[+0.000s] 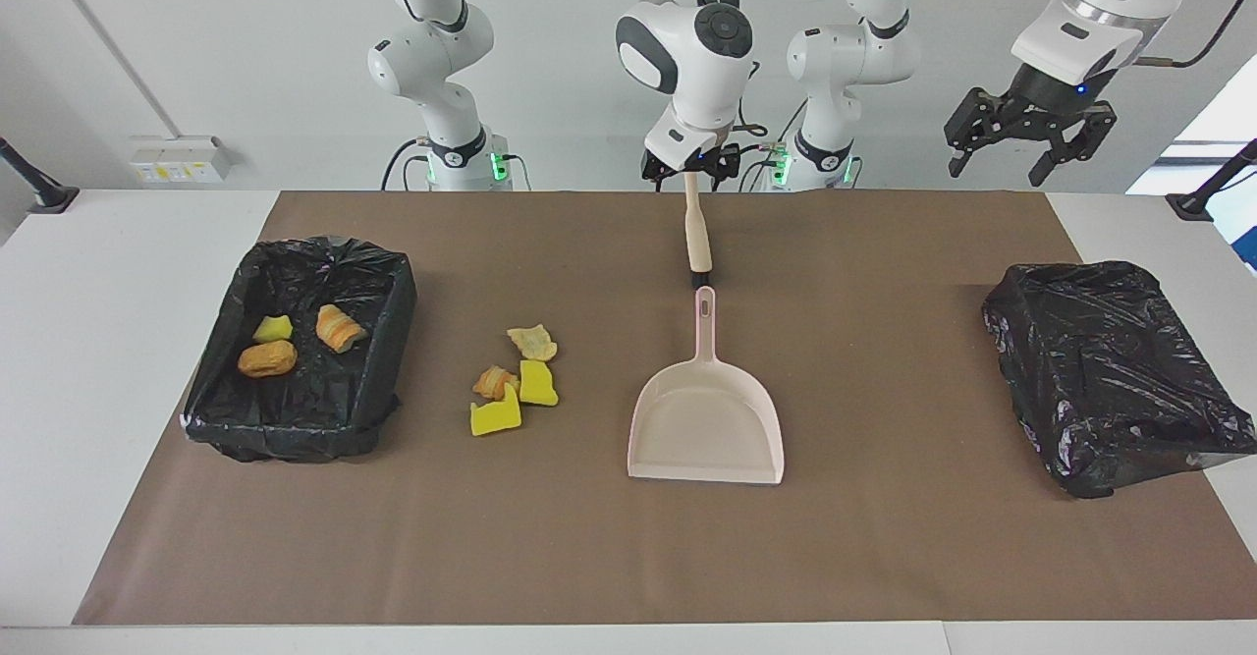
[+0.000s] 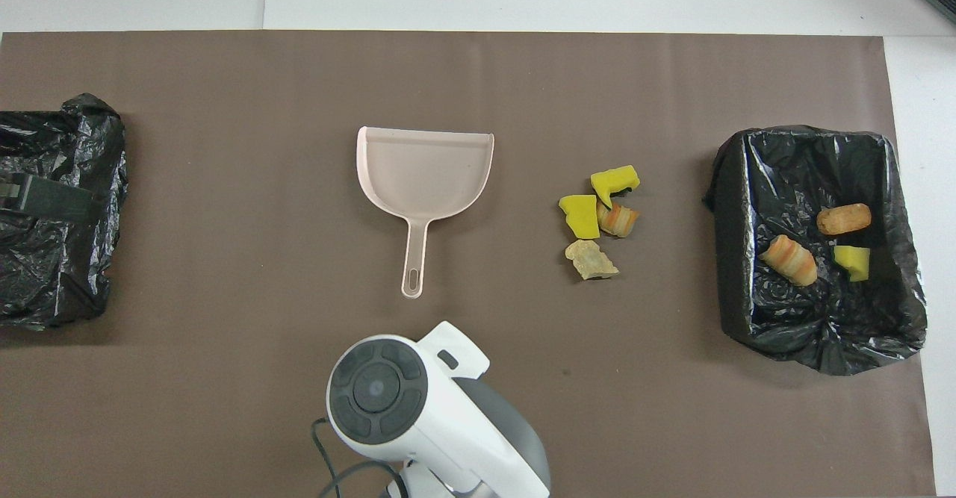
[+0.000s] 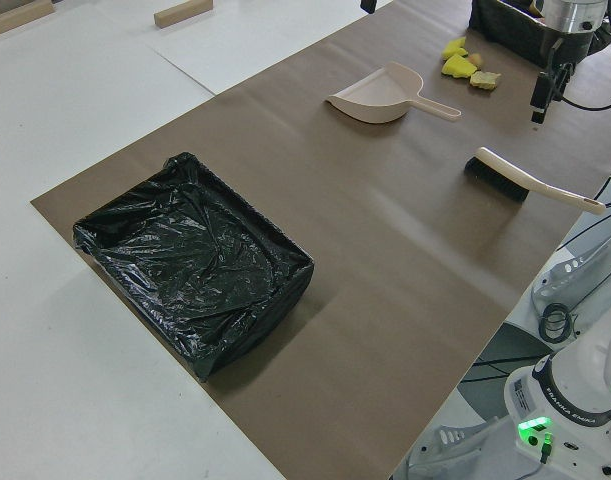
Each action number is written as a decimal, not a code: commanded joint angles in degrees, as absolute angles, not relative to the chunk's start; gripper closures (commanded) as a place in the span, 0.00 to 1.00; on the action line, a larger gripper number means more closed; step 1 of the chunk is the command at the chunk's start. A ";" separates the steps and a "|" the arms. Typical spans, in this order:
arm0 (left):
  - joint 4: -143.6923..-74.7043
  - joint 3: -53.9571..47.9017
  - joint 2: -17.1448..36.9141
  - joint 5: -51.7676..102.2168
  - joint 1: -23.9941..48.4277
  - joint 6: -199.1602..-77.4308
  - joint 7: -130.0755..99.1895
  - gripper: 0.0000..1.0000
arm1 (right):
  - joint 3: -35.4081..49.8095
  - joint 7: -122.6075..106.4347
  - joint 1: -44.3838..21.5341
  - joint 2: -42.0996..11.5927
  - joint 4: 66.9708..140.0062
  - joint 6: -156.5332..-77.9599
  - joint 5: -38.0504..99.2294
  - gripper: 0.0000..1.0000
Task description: Sweep and dump trash in bin
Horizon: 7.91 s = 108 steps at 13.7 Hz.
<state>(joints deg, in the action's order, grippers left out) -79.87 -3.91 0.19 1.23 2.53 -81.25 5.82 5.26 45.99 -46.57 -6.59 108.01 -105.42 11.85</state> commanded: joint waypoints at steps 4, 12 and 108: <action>-86.91 -4.48 0.61 1.05 10.87 -93.84 1.69 0.00 | 5.10 53.34 -55.62 -0.44 129.70 -125.04 15.73 0.00; -100.63 -4.48 8.24 0.44 23.19 -115.12 -10.79 0.00 | 5.10 53.00 -58.01 -1.93 131.31 -131.65 18.81 0.09; -122.43 -3.78 3.34 -11.95 29.27 -118.91 32.34 1.00 | 5.62 0.98 -27.60 -11.52 111.09 -104.15 18.67 1.00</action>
